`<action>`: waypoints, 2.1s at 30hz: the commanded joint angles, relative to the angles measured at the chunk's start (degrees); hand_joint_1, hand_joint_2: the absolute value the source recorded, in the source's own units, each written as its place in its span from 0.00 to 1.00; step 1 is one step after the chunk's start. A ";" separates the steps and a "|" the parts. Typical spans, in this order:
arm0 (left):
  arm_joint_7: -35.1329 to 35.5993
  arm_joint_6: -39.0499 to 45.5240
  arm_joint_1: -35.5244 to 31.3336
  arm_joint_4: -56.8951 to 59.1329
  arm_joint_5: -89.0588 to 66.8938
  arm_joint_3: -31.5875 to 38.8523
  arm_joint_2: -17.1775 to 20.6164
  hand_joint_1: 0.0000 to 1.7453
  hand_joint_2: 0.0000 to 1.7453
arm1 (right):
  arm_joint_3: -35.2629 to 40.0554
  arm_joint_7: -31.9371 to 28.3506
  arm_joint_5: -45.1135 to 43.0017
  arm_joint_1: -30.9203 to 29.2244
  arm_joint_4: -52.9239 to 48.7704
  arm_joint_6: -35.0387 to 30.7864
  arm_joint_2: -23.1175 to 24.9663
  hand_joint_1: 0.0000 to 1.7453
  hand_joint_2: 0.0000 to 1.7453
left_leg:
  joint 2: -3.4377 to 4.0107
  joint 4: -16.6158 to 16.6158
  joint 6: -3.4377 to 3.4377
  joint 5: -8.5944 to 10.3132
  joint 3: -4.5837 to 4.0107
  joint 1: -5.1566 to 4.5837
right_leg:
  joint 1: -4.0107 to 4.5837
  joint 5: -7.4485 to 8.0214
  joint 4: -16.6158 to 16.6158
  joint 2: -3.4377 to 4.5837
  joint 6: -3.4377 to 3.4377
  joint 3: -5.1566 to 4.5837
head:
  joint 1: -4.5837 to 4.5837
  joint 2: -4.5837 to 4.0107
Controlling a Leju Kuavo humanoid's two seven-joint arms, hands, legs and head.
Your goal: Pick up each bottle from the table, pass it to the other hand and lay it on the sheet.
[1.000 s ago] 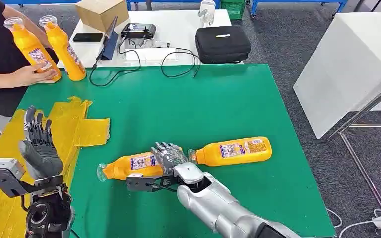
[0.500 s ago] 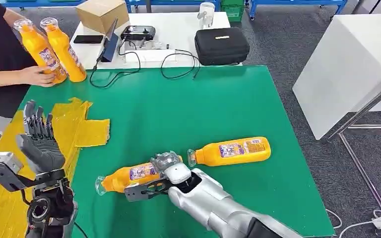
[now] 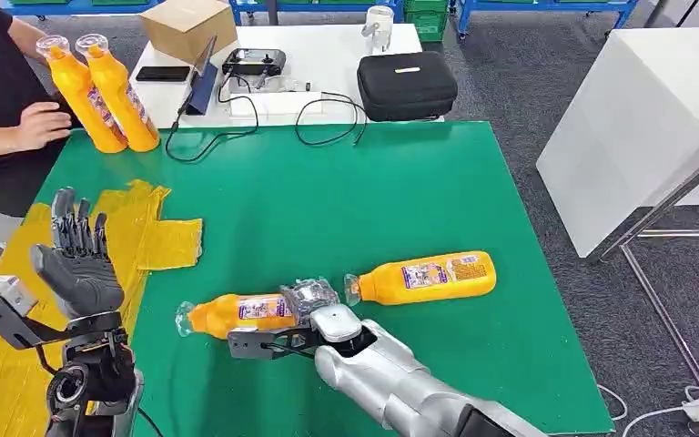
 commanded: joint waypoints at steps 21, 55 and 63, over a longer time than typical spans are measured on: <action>6.55 -28.82 16.12 -3.29 8.53 8.52 -8.23 0.00 1.00 | -11.73 -18.31 -19.07 22.97 -48.31 -16.17 -13.60 1.00 1.00 | -0.07 -0.03 0.00 -0.09 -0.74 -0.06 | -0.05 -0.09 -0.03 -0.08 0.07 -0.63 | 0.00 0.00; 6.01 -28.28 13.63 0.87 9.53 -0.08 -6.06 0.00 1.00 | -1.25 -15.89 -15.56 15.14 -35.97 -12.79 -6.58 1.00 1.00 | -0.04 -0.07 -0.01 -0.04 -0.72 -0.04 | -0.03 -0.05 -0.04 -0.03 0.05 -0.62 | 0.00 0.00; 5.89 -26.99 12.86 -0.53 10.87 -1.38 -5.40 0.00 1.00 | 3.93 -16.46 -18.05 9.91 -29.35 -9.27 -5.17 1.00 1.00 | 0.02 -0.06 -0.02 -0.05 -0.69 -0.04 | -0.04 -0.05 -0.02 0.00 0.05 -0.61 | 0.00 0.00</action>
